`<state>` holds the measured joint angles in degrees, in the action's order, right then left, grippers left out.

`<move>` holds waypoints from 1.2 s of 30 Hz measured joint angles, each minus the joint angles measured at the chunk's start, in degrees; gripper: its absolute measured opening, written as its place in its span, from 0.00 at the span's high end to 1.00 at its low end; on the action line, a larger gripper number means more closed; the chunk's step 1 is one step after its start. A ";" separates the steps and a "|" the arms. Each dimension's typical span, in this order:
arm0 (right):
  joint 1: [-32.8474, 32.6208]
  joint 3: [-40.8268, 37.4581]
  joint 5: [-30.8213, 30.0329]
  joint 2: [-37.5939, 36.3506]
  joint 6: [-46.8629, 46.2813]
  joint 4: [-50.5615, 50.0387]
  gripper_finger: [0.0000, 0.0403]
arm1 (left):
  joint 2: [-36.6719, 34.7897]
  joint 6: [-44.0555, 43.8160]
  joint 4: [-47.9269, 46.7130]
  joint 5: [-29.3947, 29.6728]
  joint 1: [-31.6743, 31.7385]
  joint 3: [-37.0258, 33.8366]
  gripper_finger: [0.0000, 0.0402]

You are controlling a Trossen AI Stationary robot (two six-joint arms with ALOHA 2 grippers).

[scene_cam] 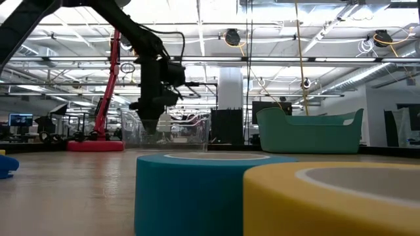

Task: Pick and place Stapler, Stapler remover, tape
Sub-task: Put the small green stapler into the transparent bin

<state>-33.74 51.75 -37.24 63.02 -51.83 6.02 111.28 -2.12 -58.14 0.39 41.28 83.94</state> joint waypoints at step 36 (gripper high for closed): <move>0.00 0.00 1.41 0.00 -0.66 -0.04 0.76 | 1.90 0.65 1.41 3.86 1.20 -5.07 0.78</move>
<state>-33.74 51.74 -35.84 63.02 -52.49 5.98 113.18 -1.47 -56.73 4.25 42.48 78.87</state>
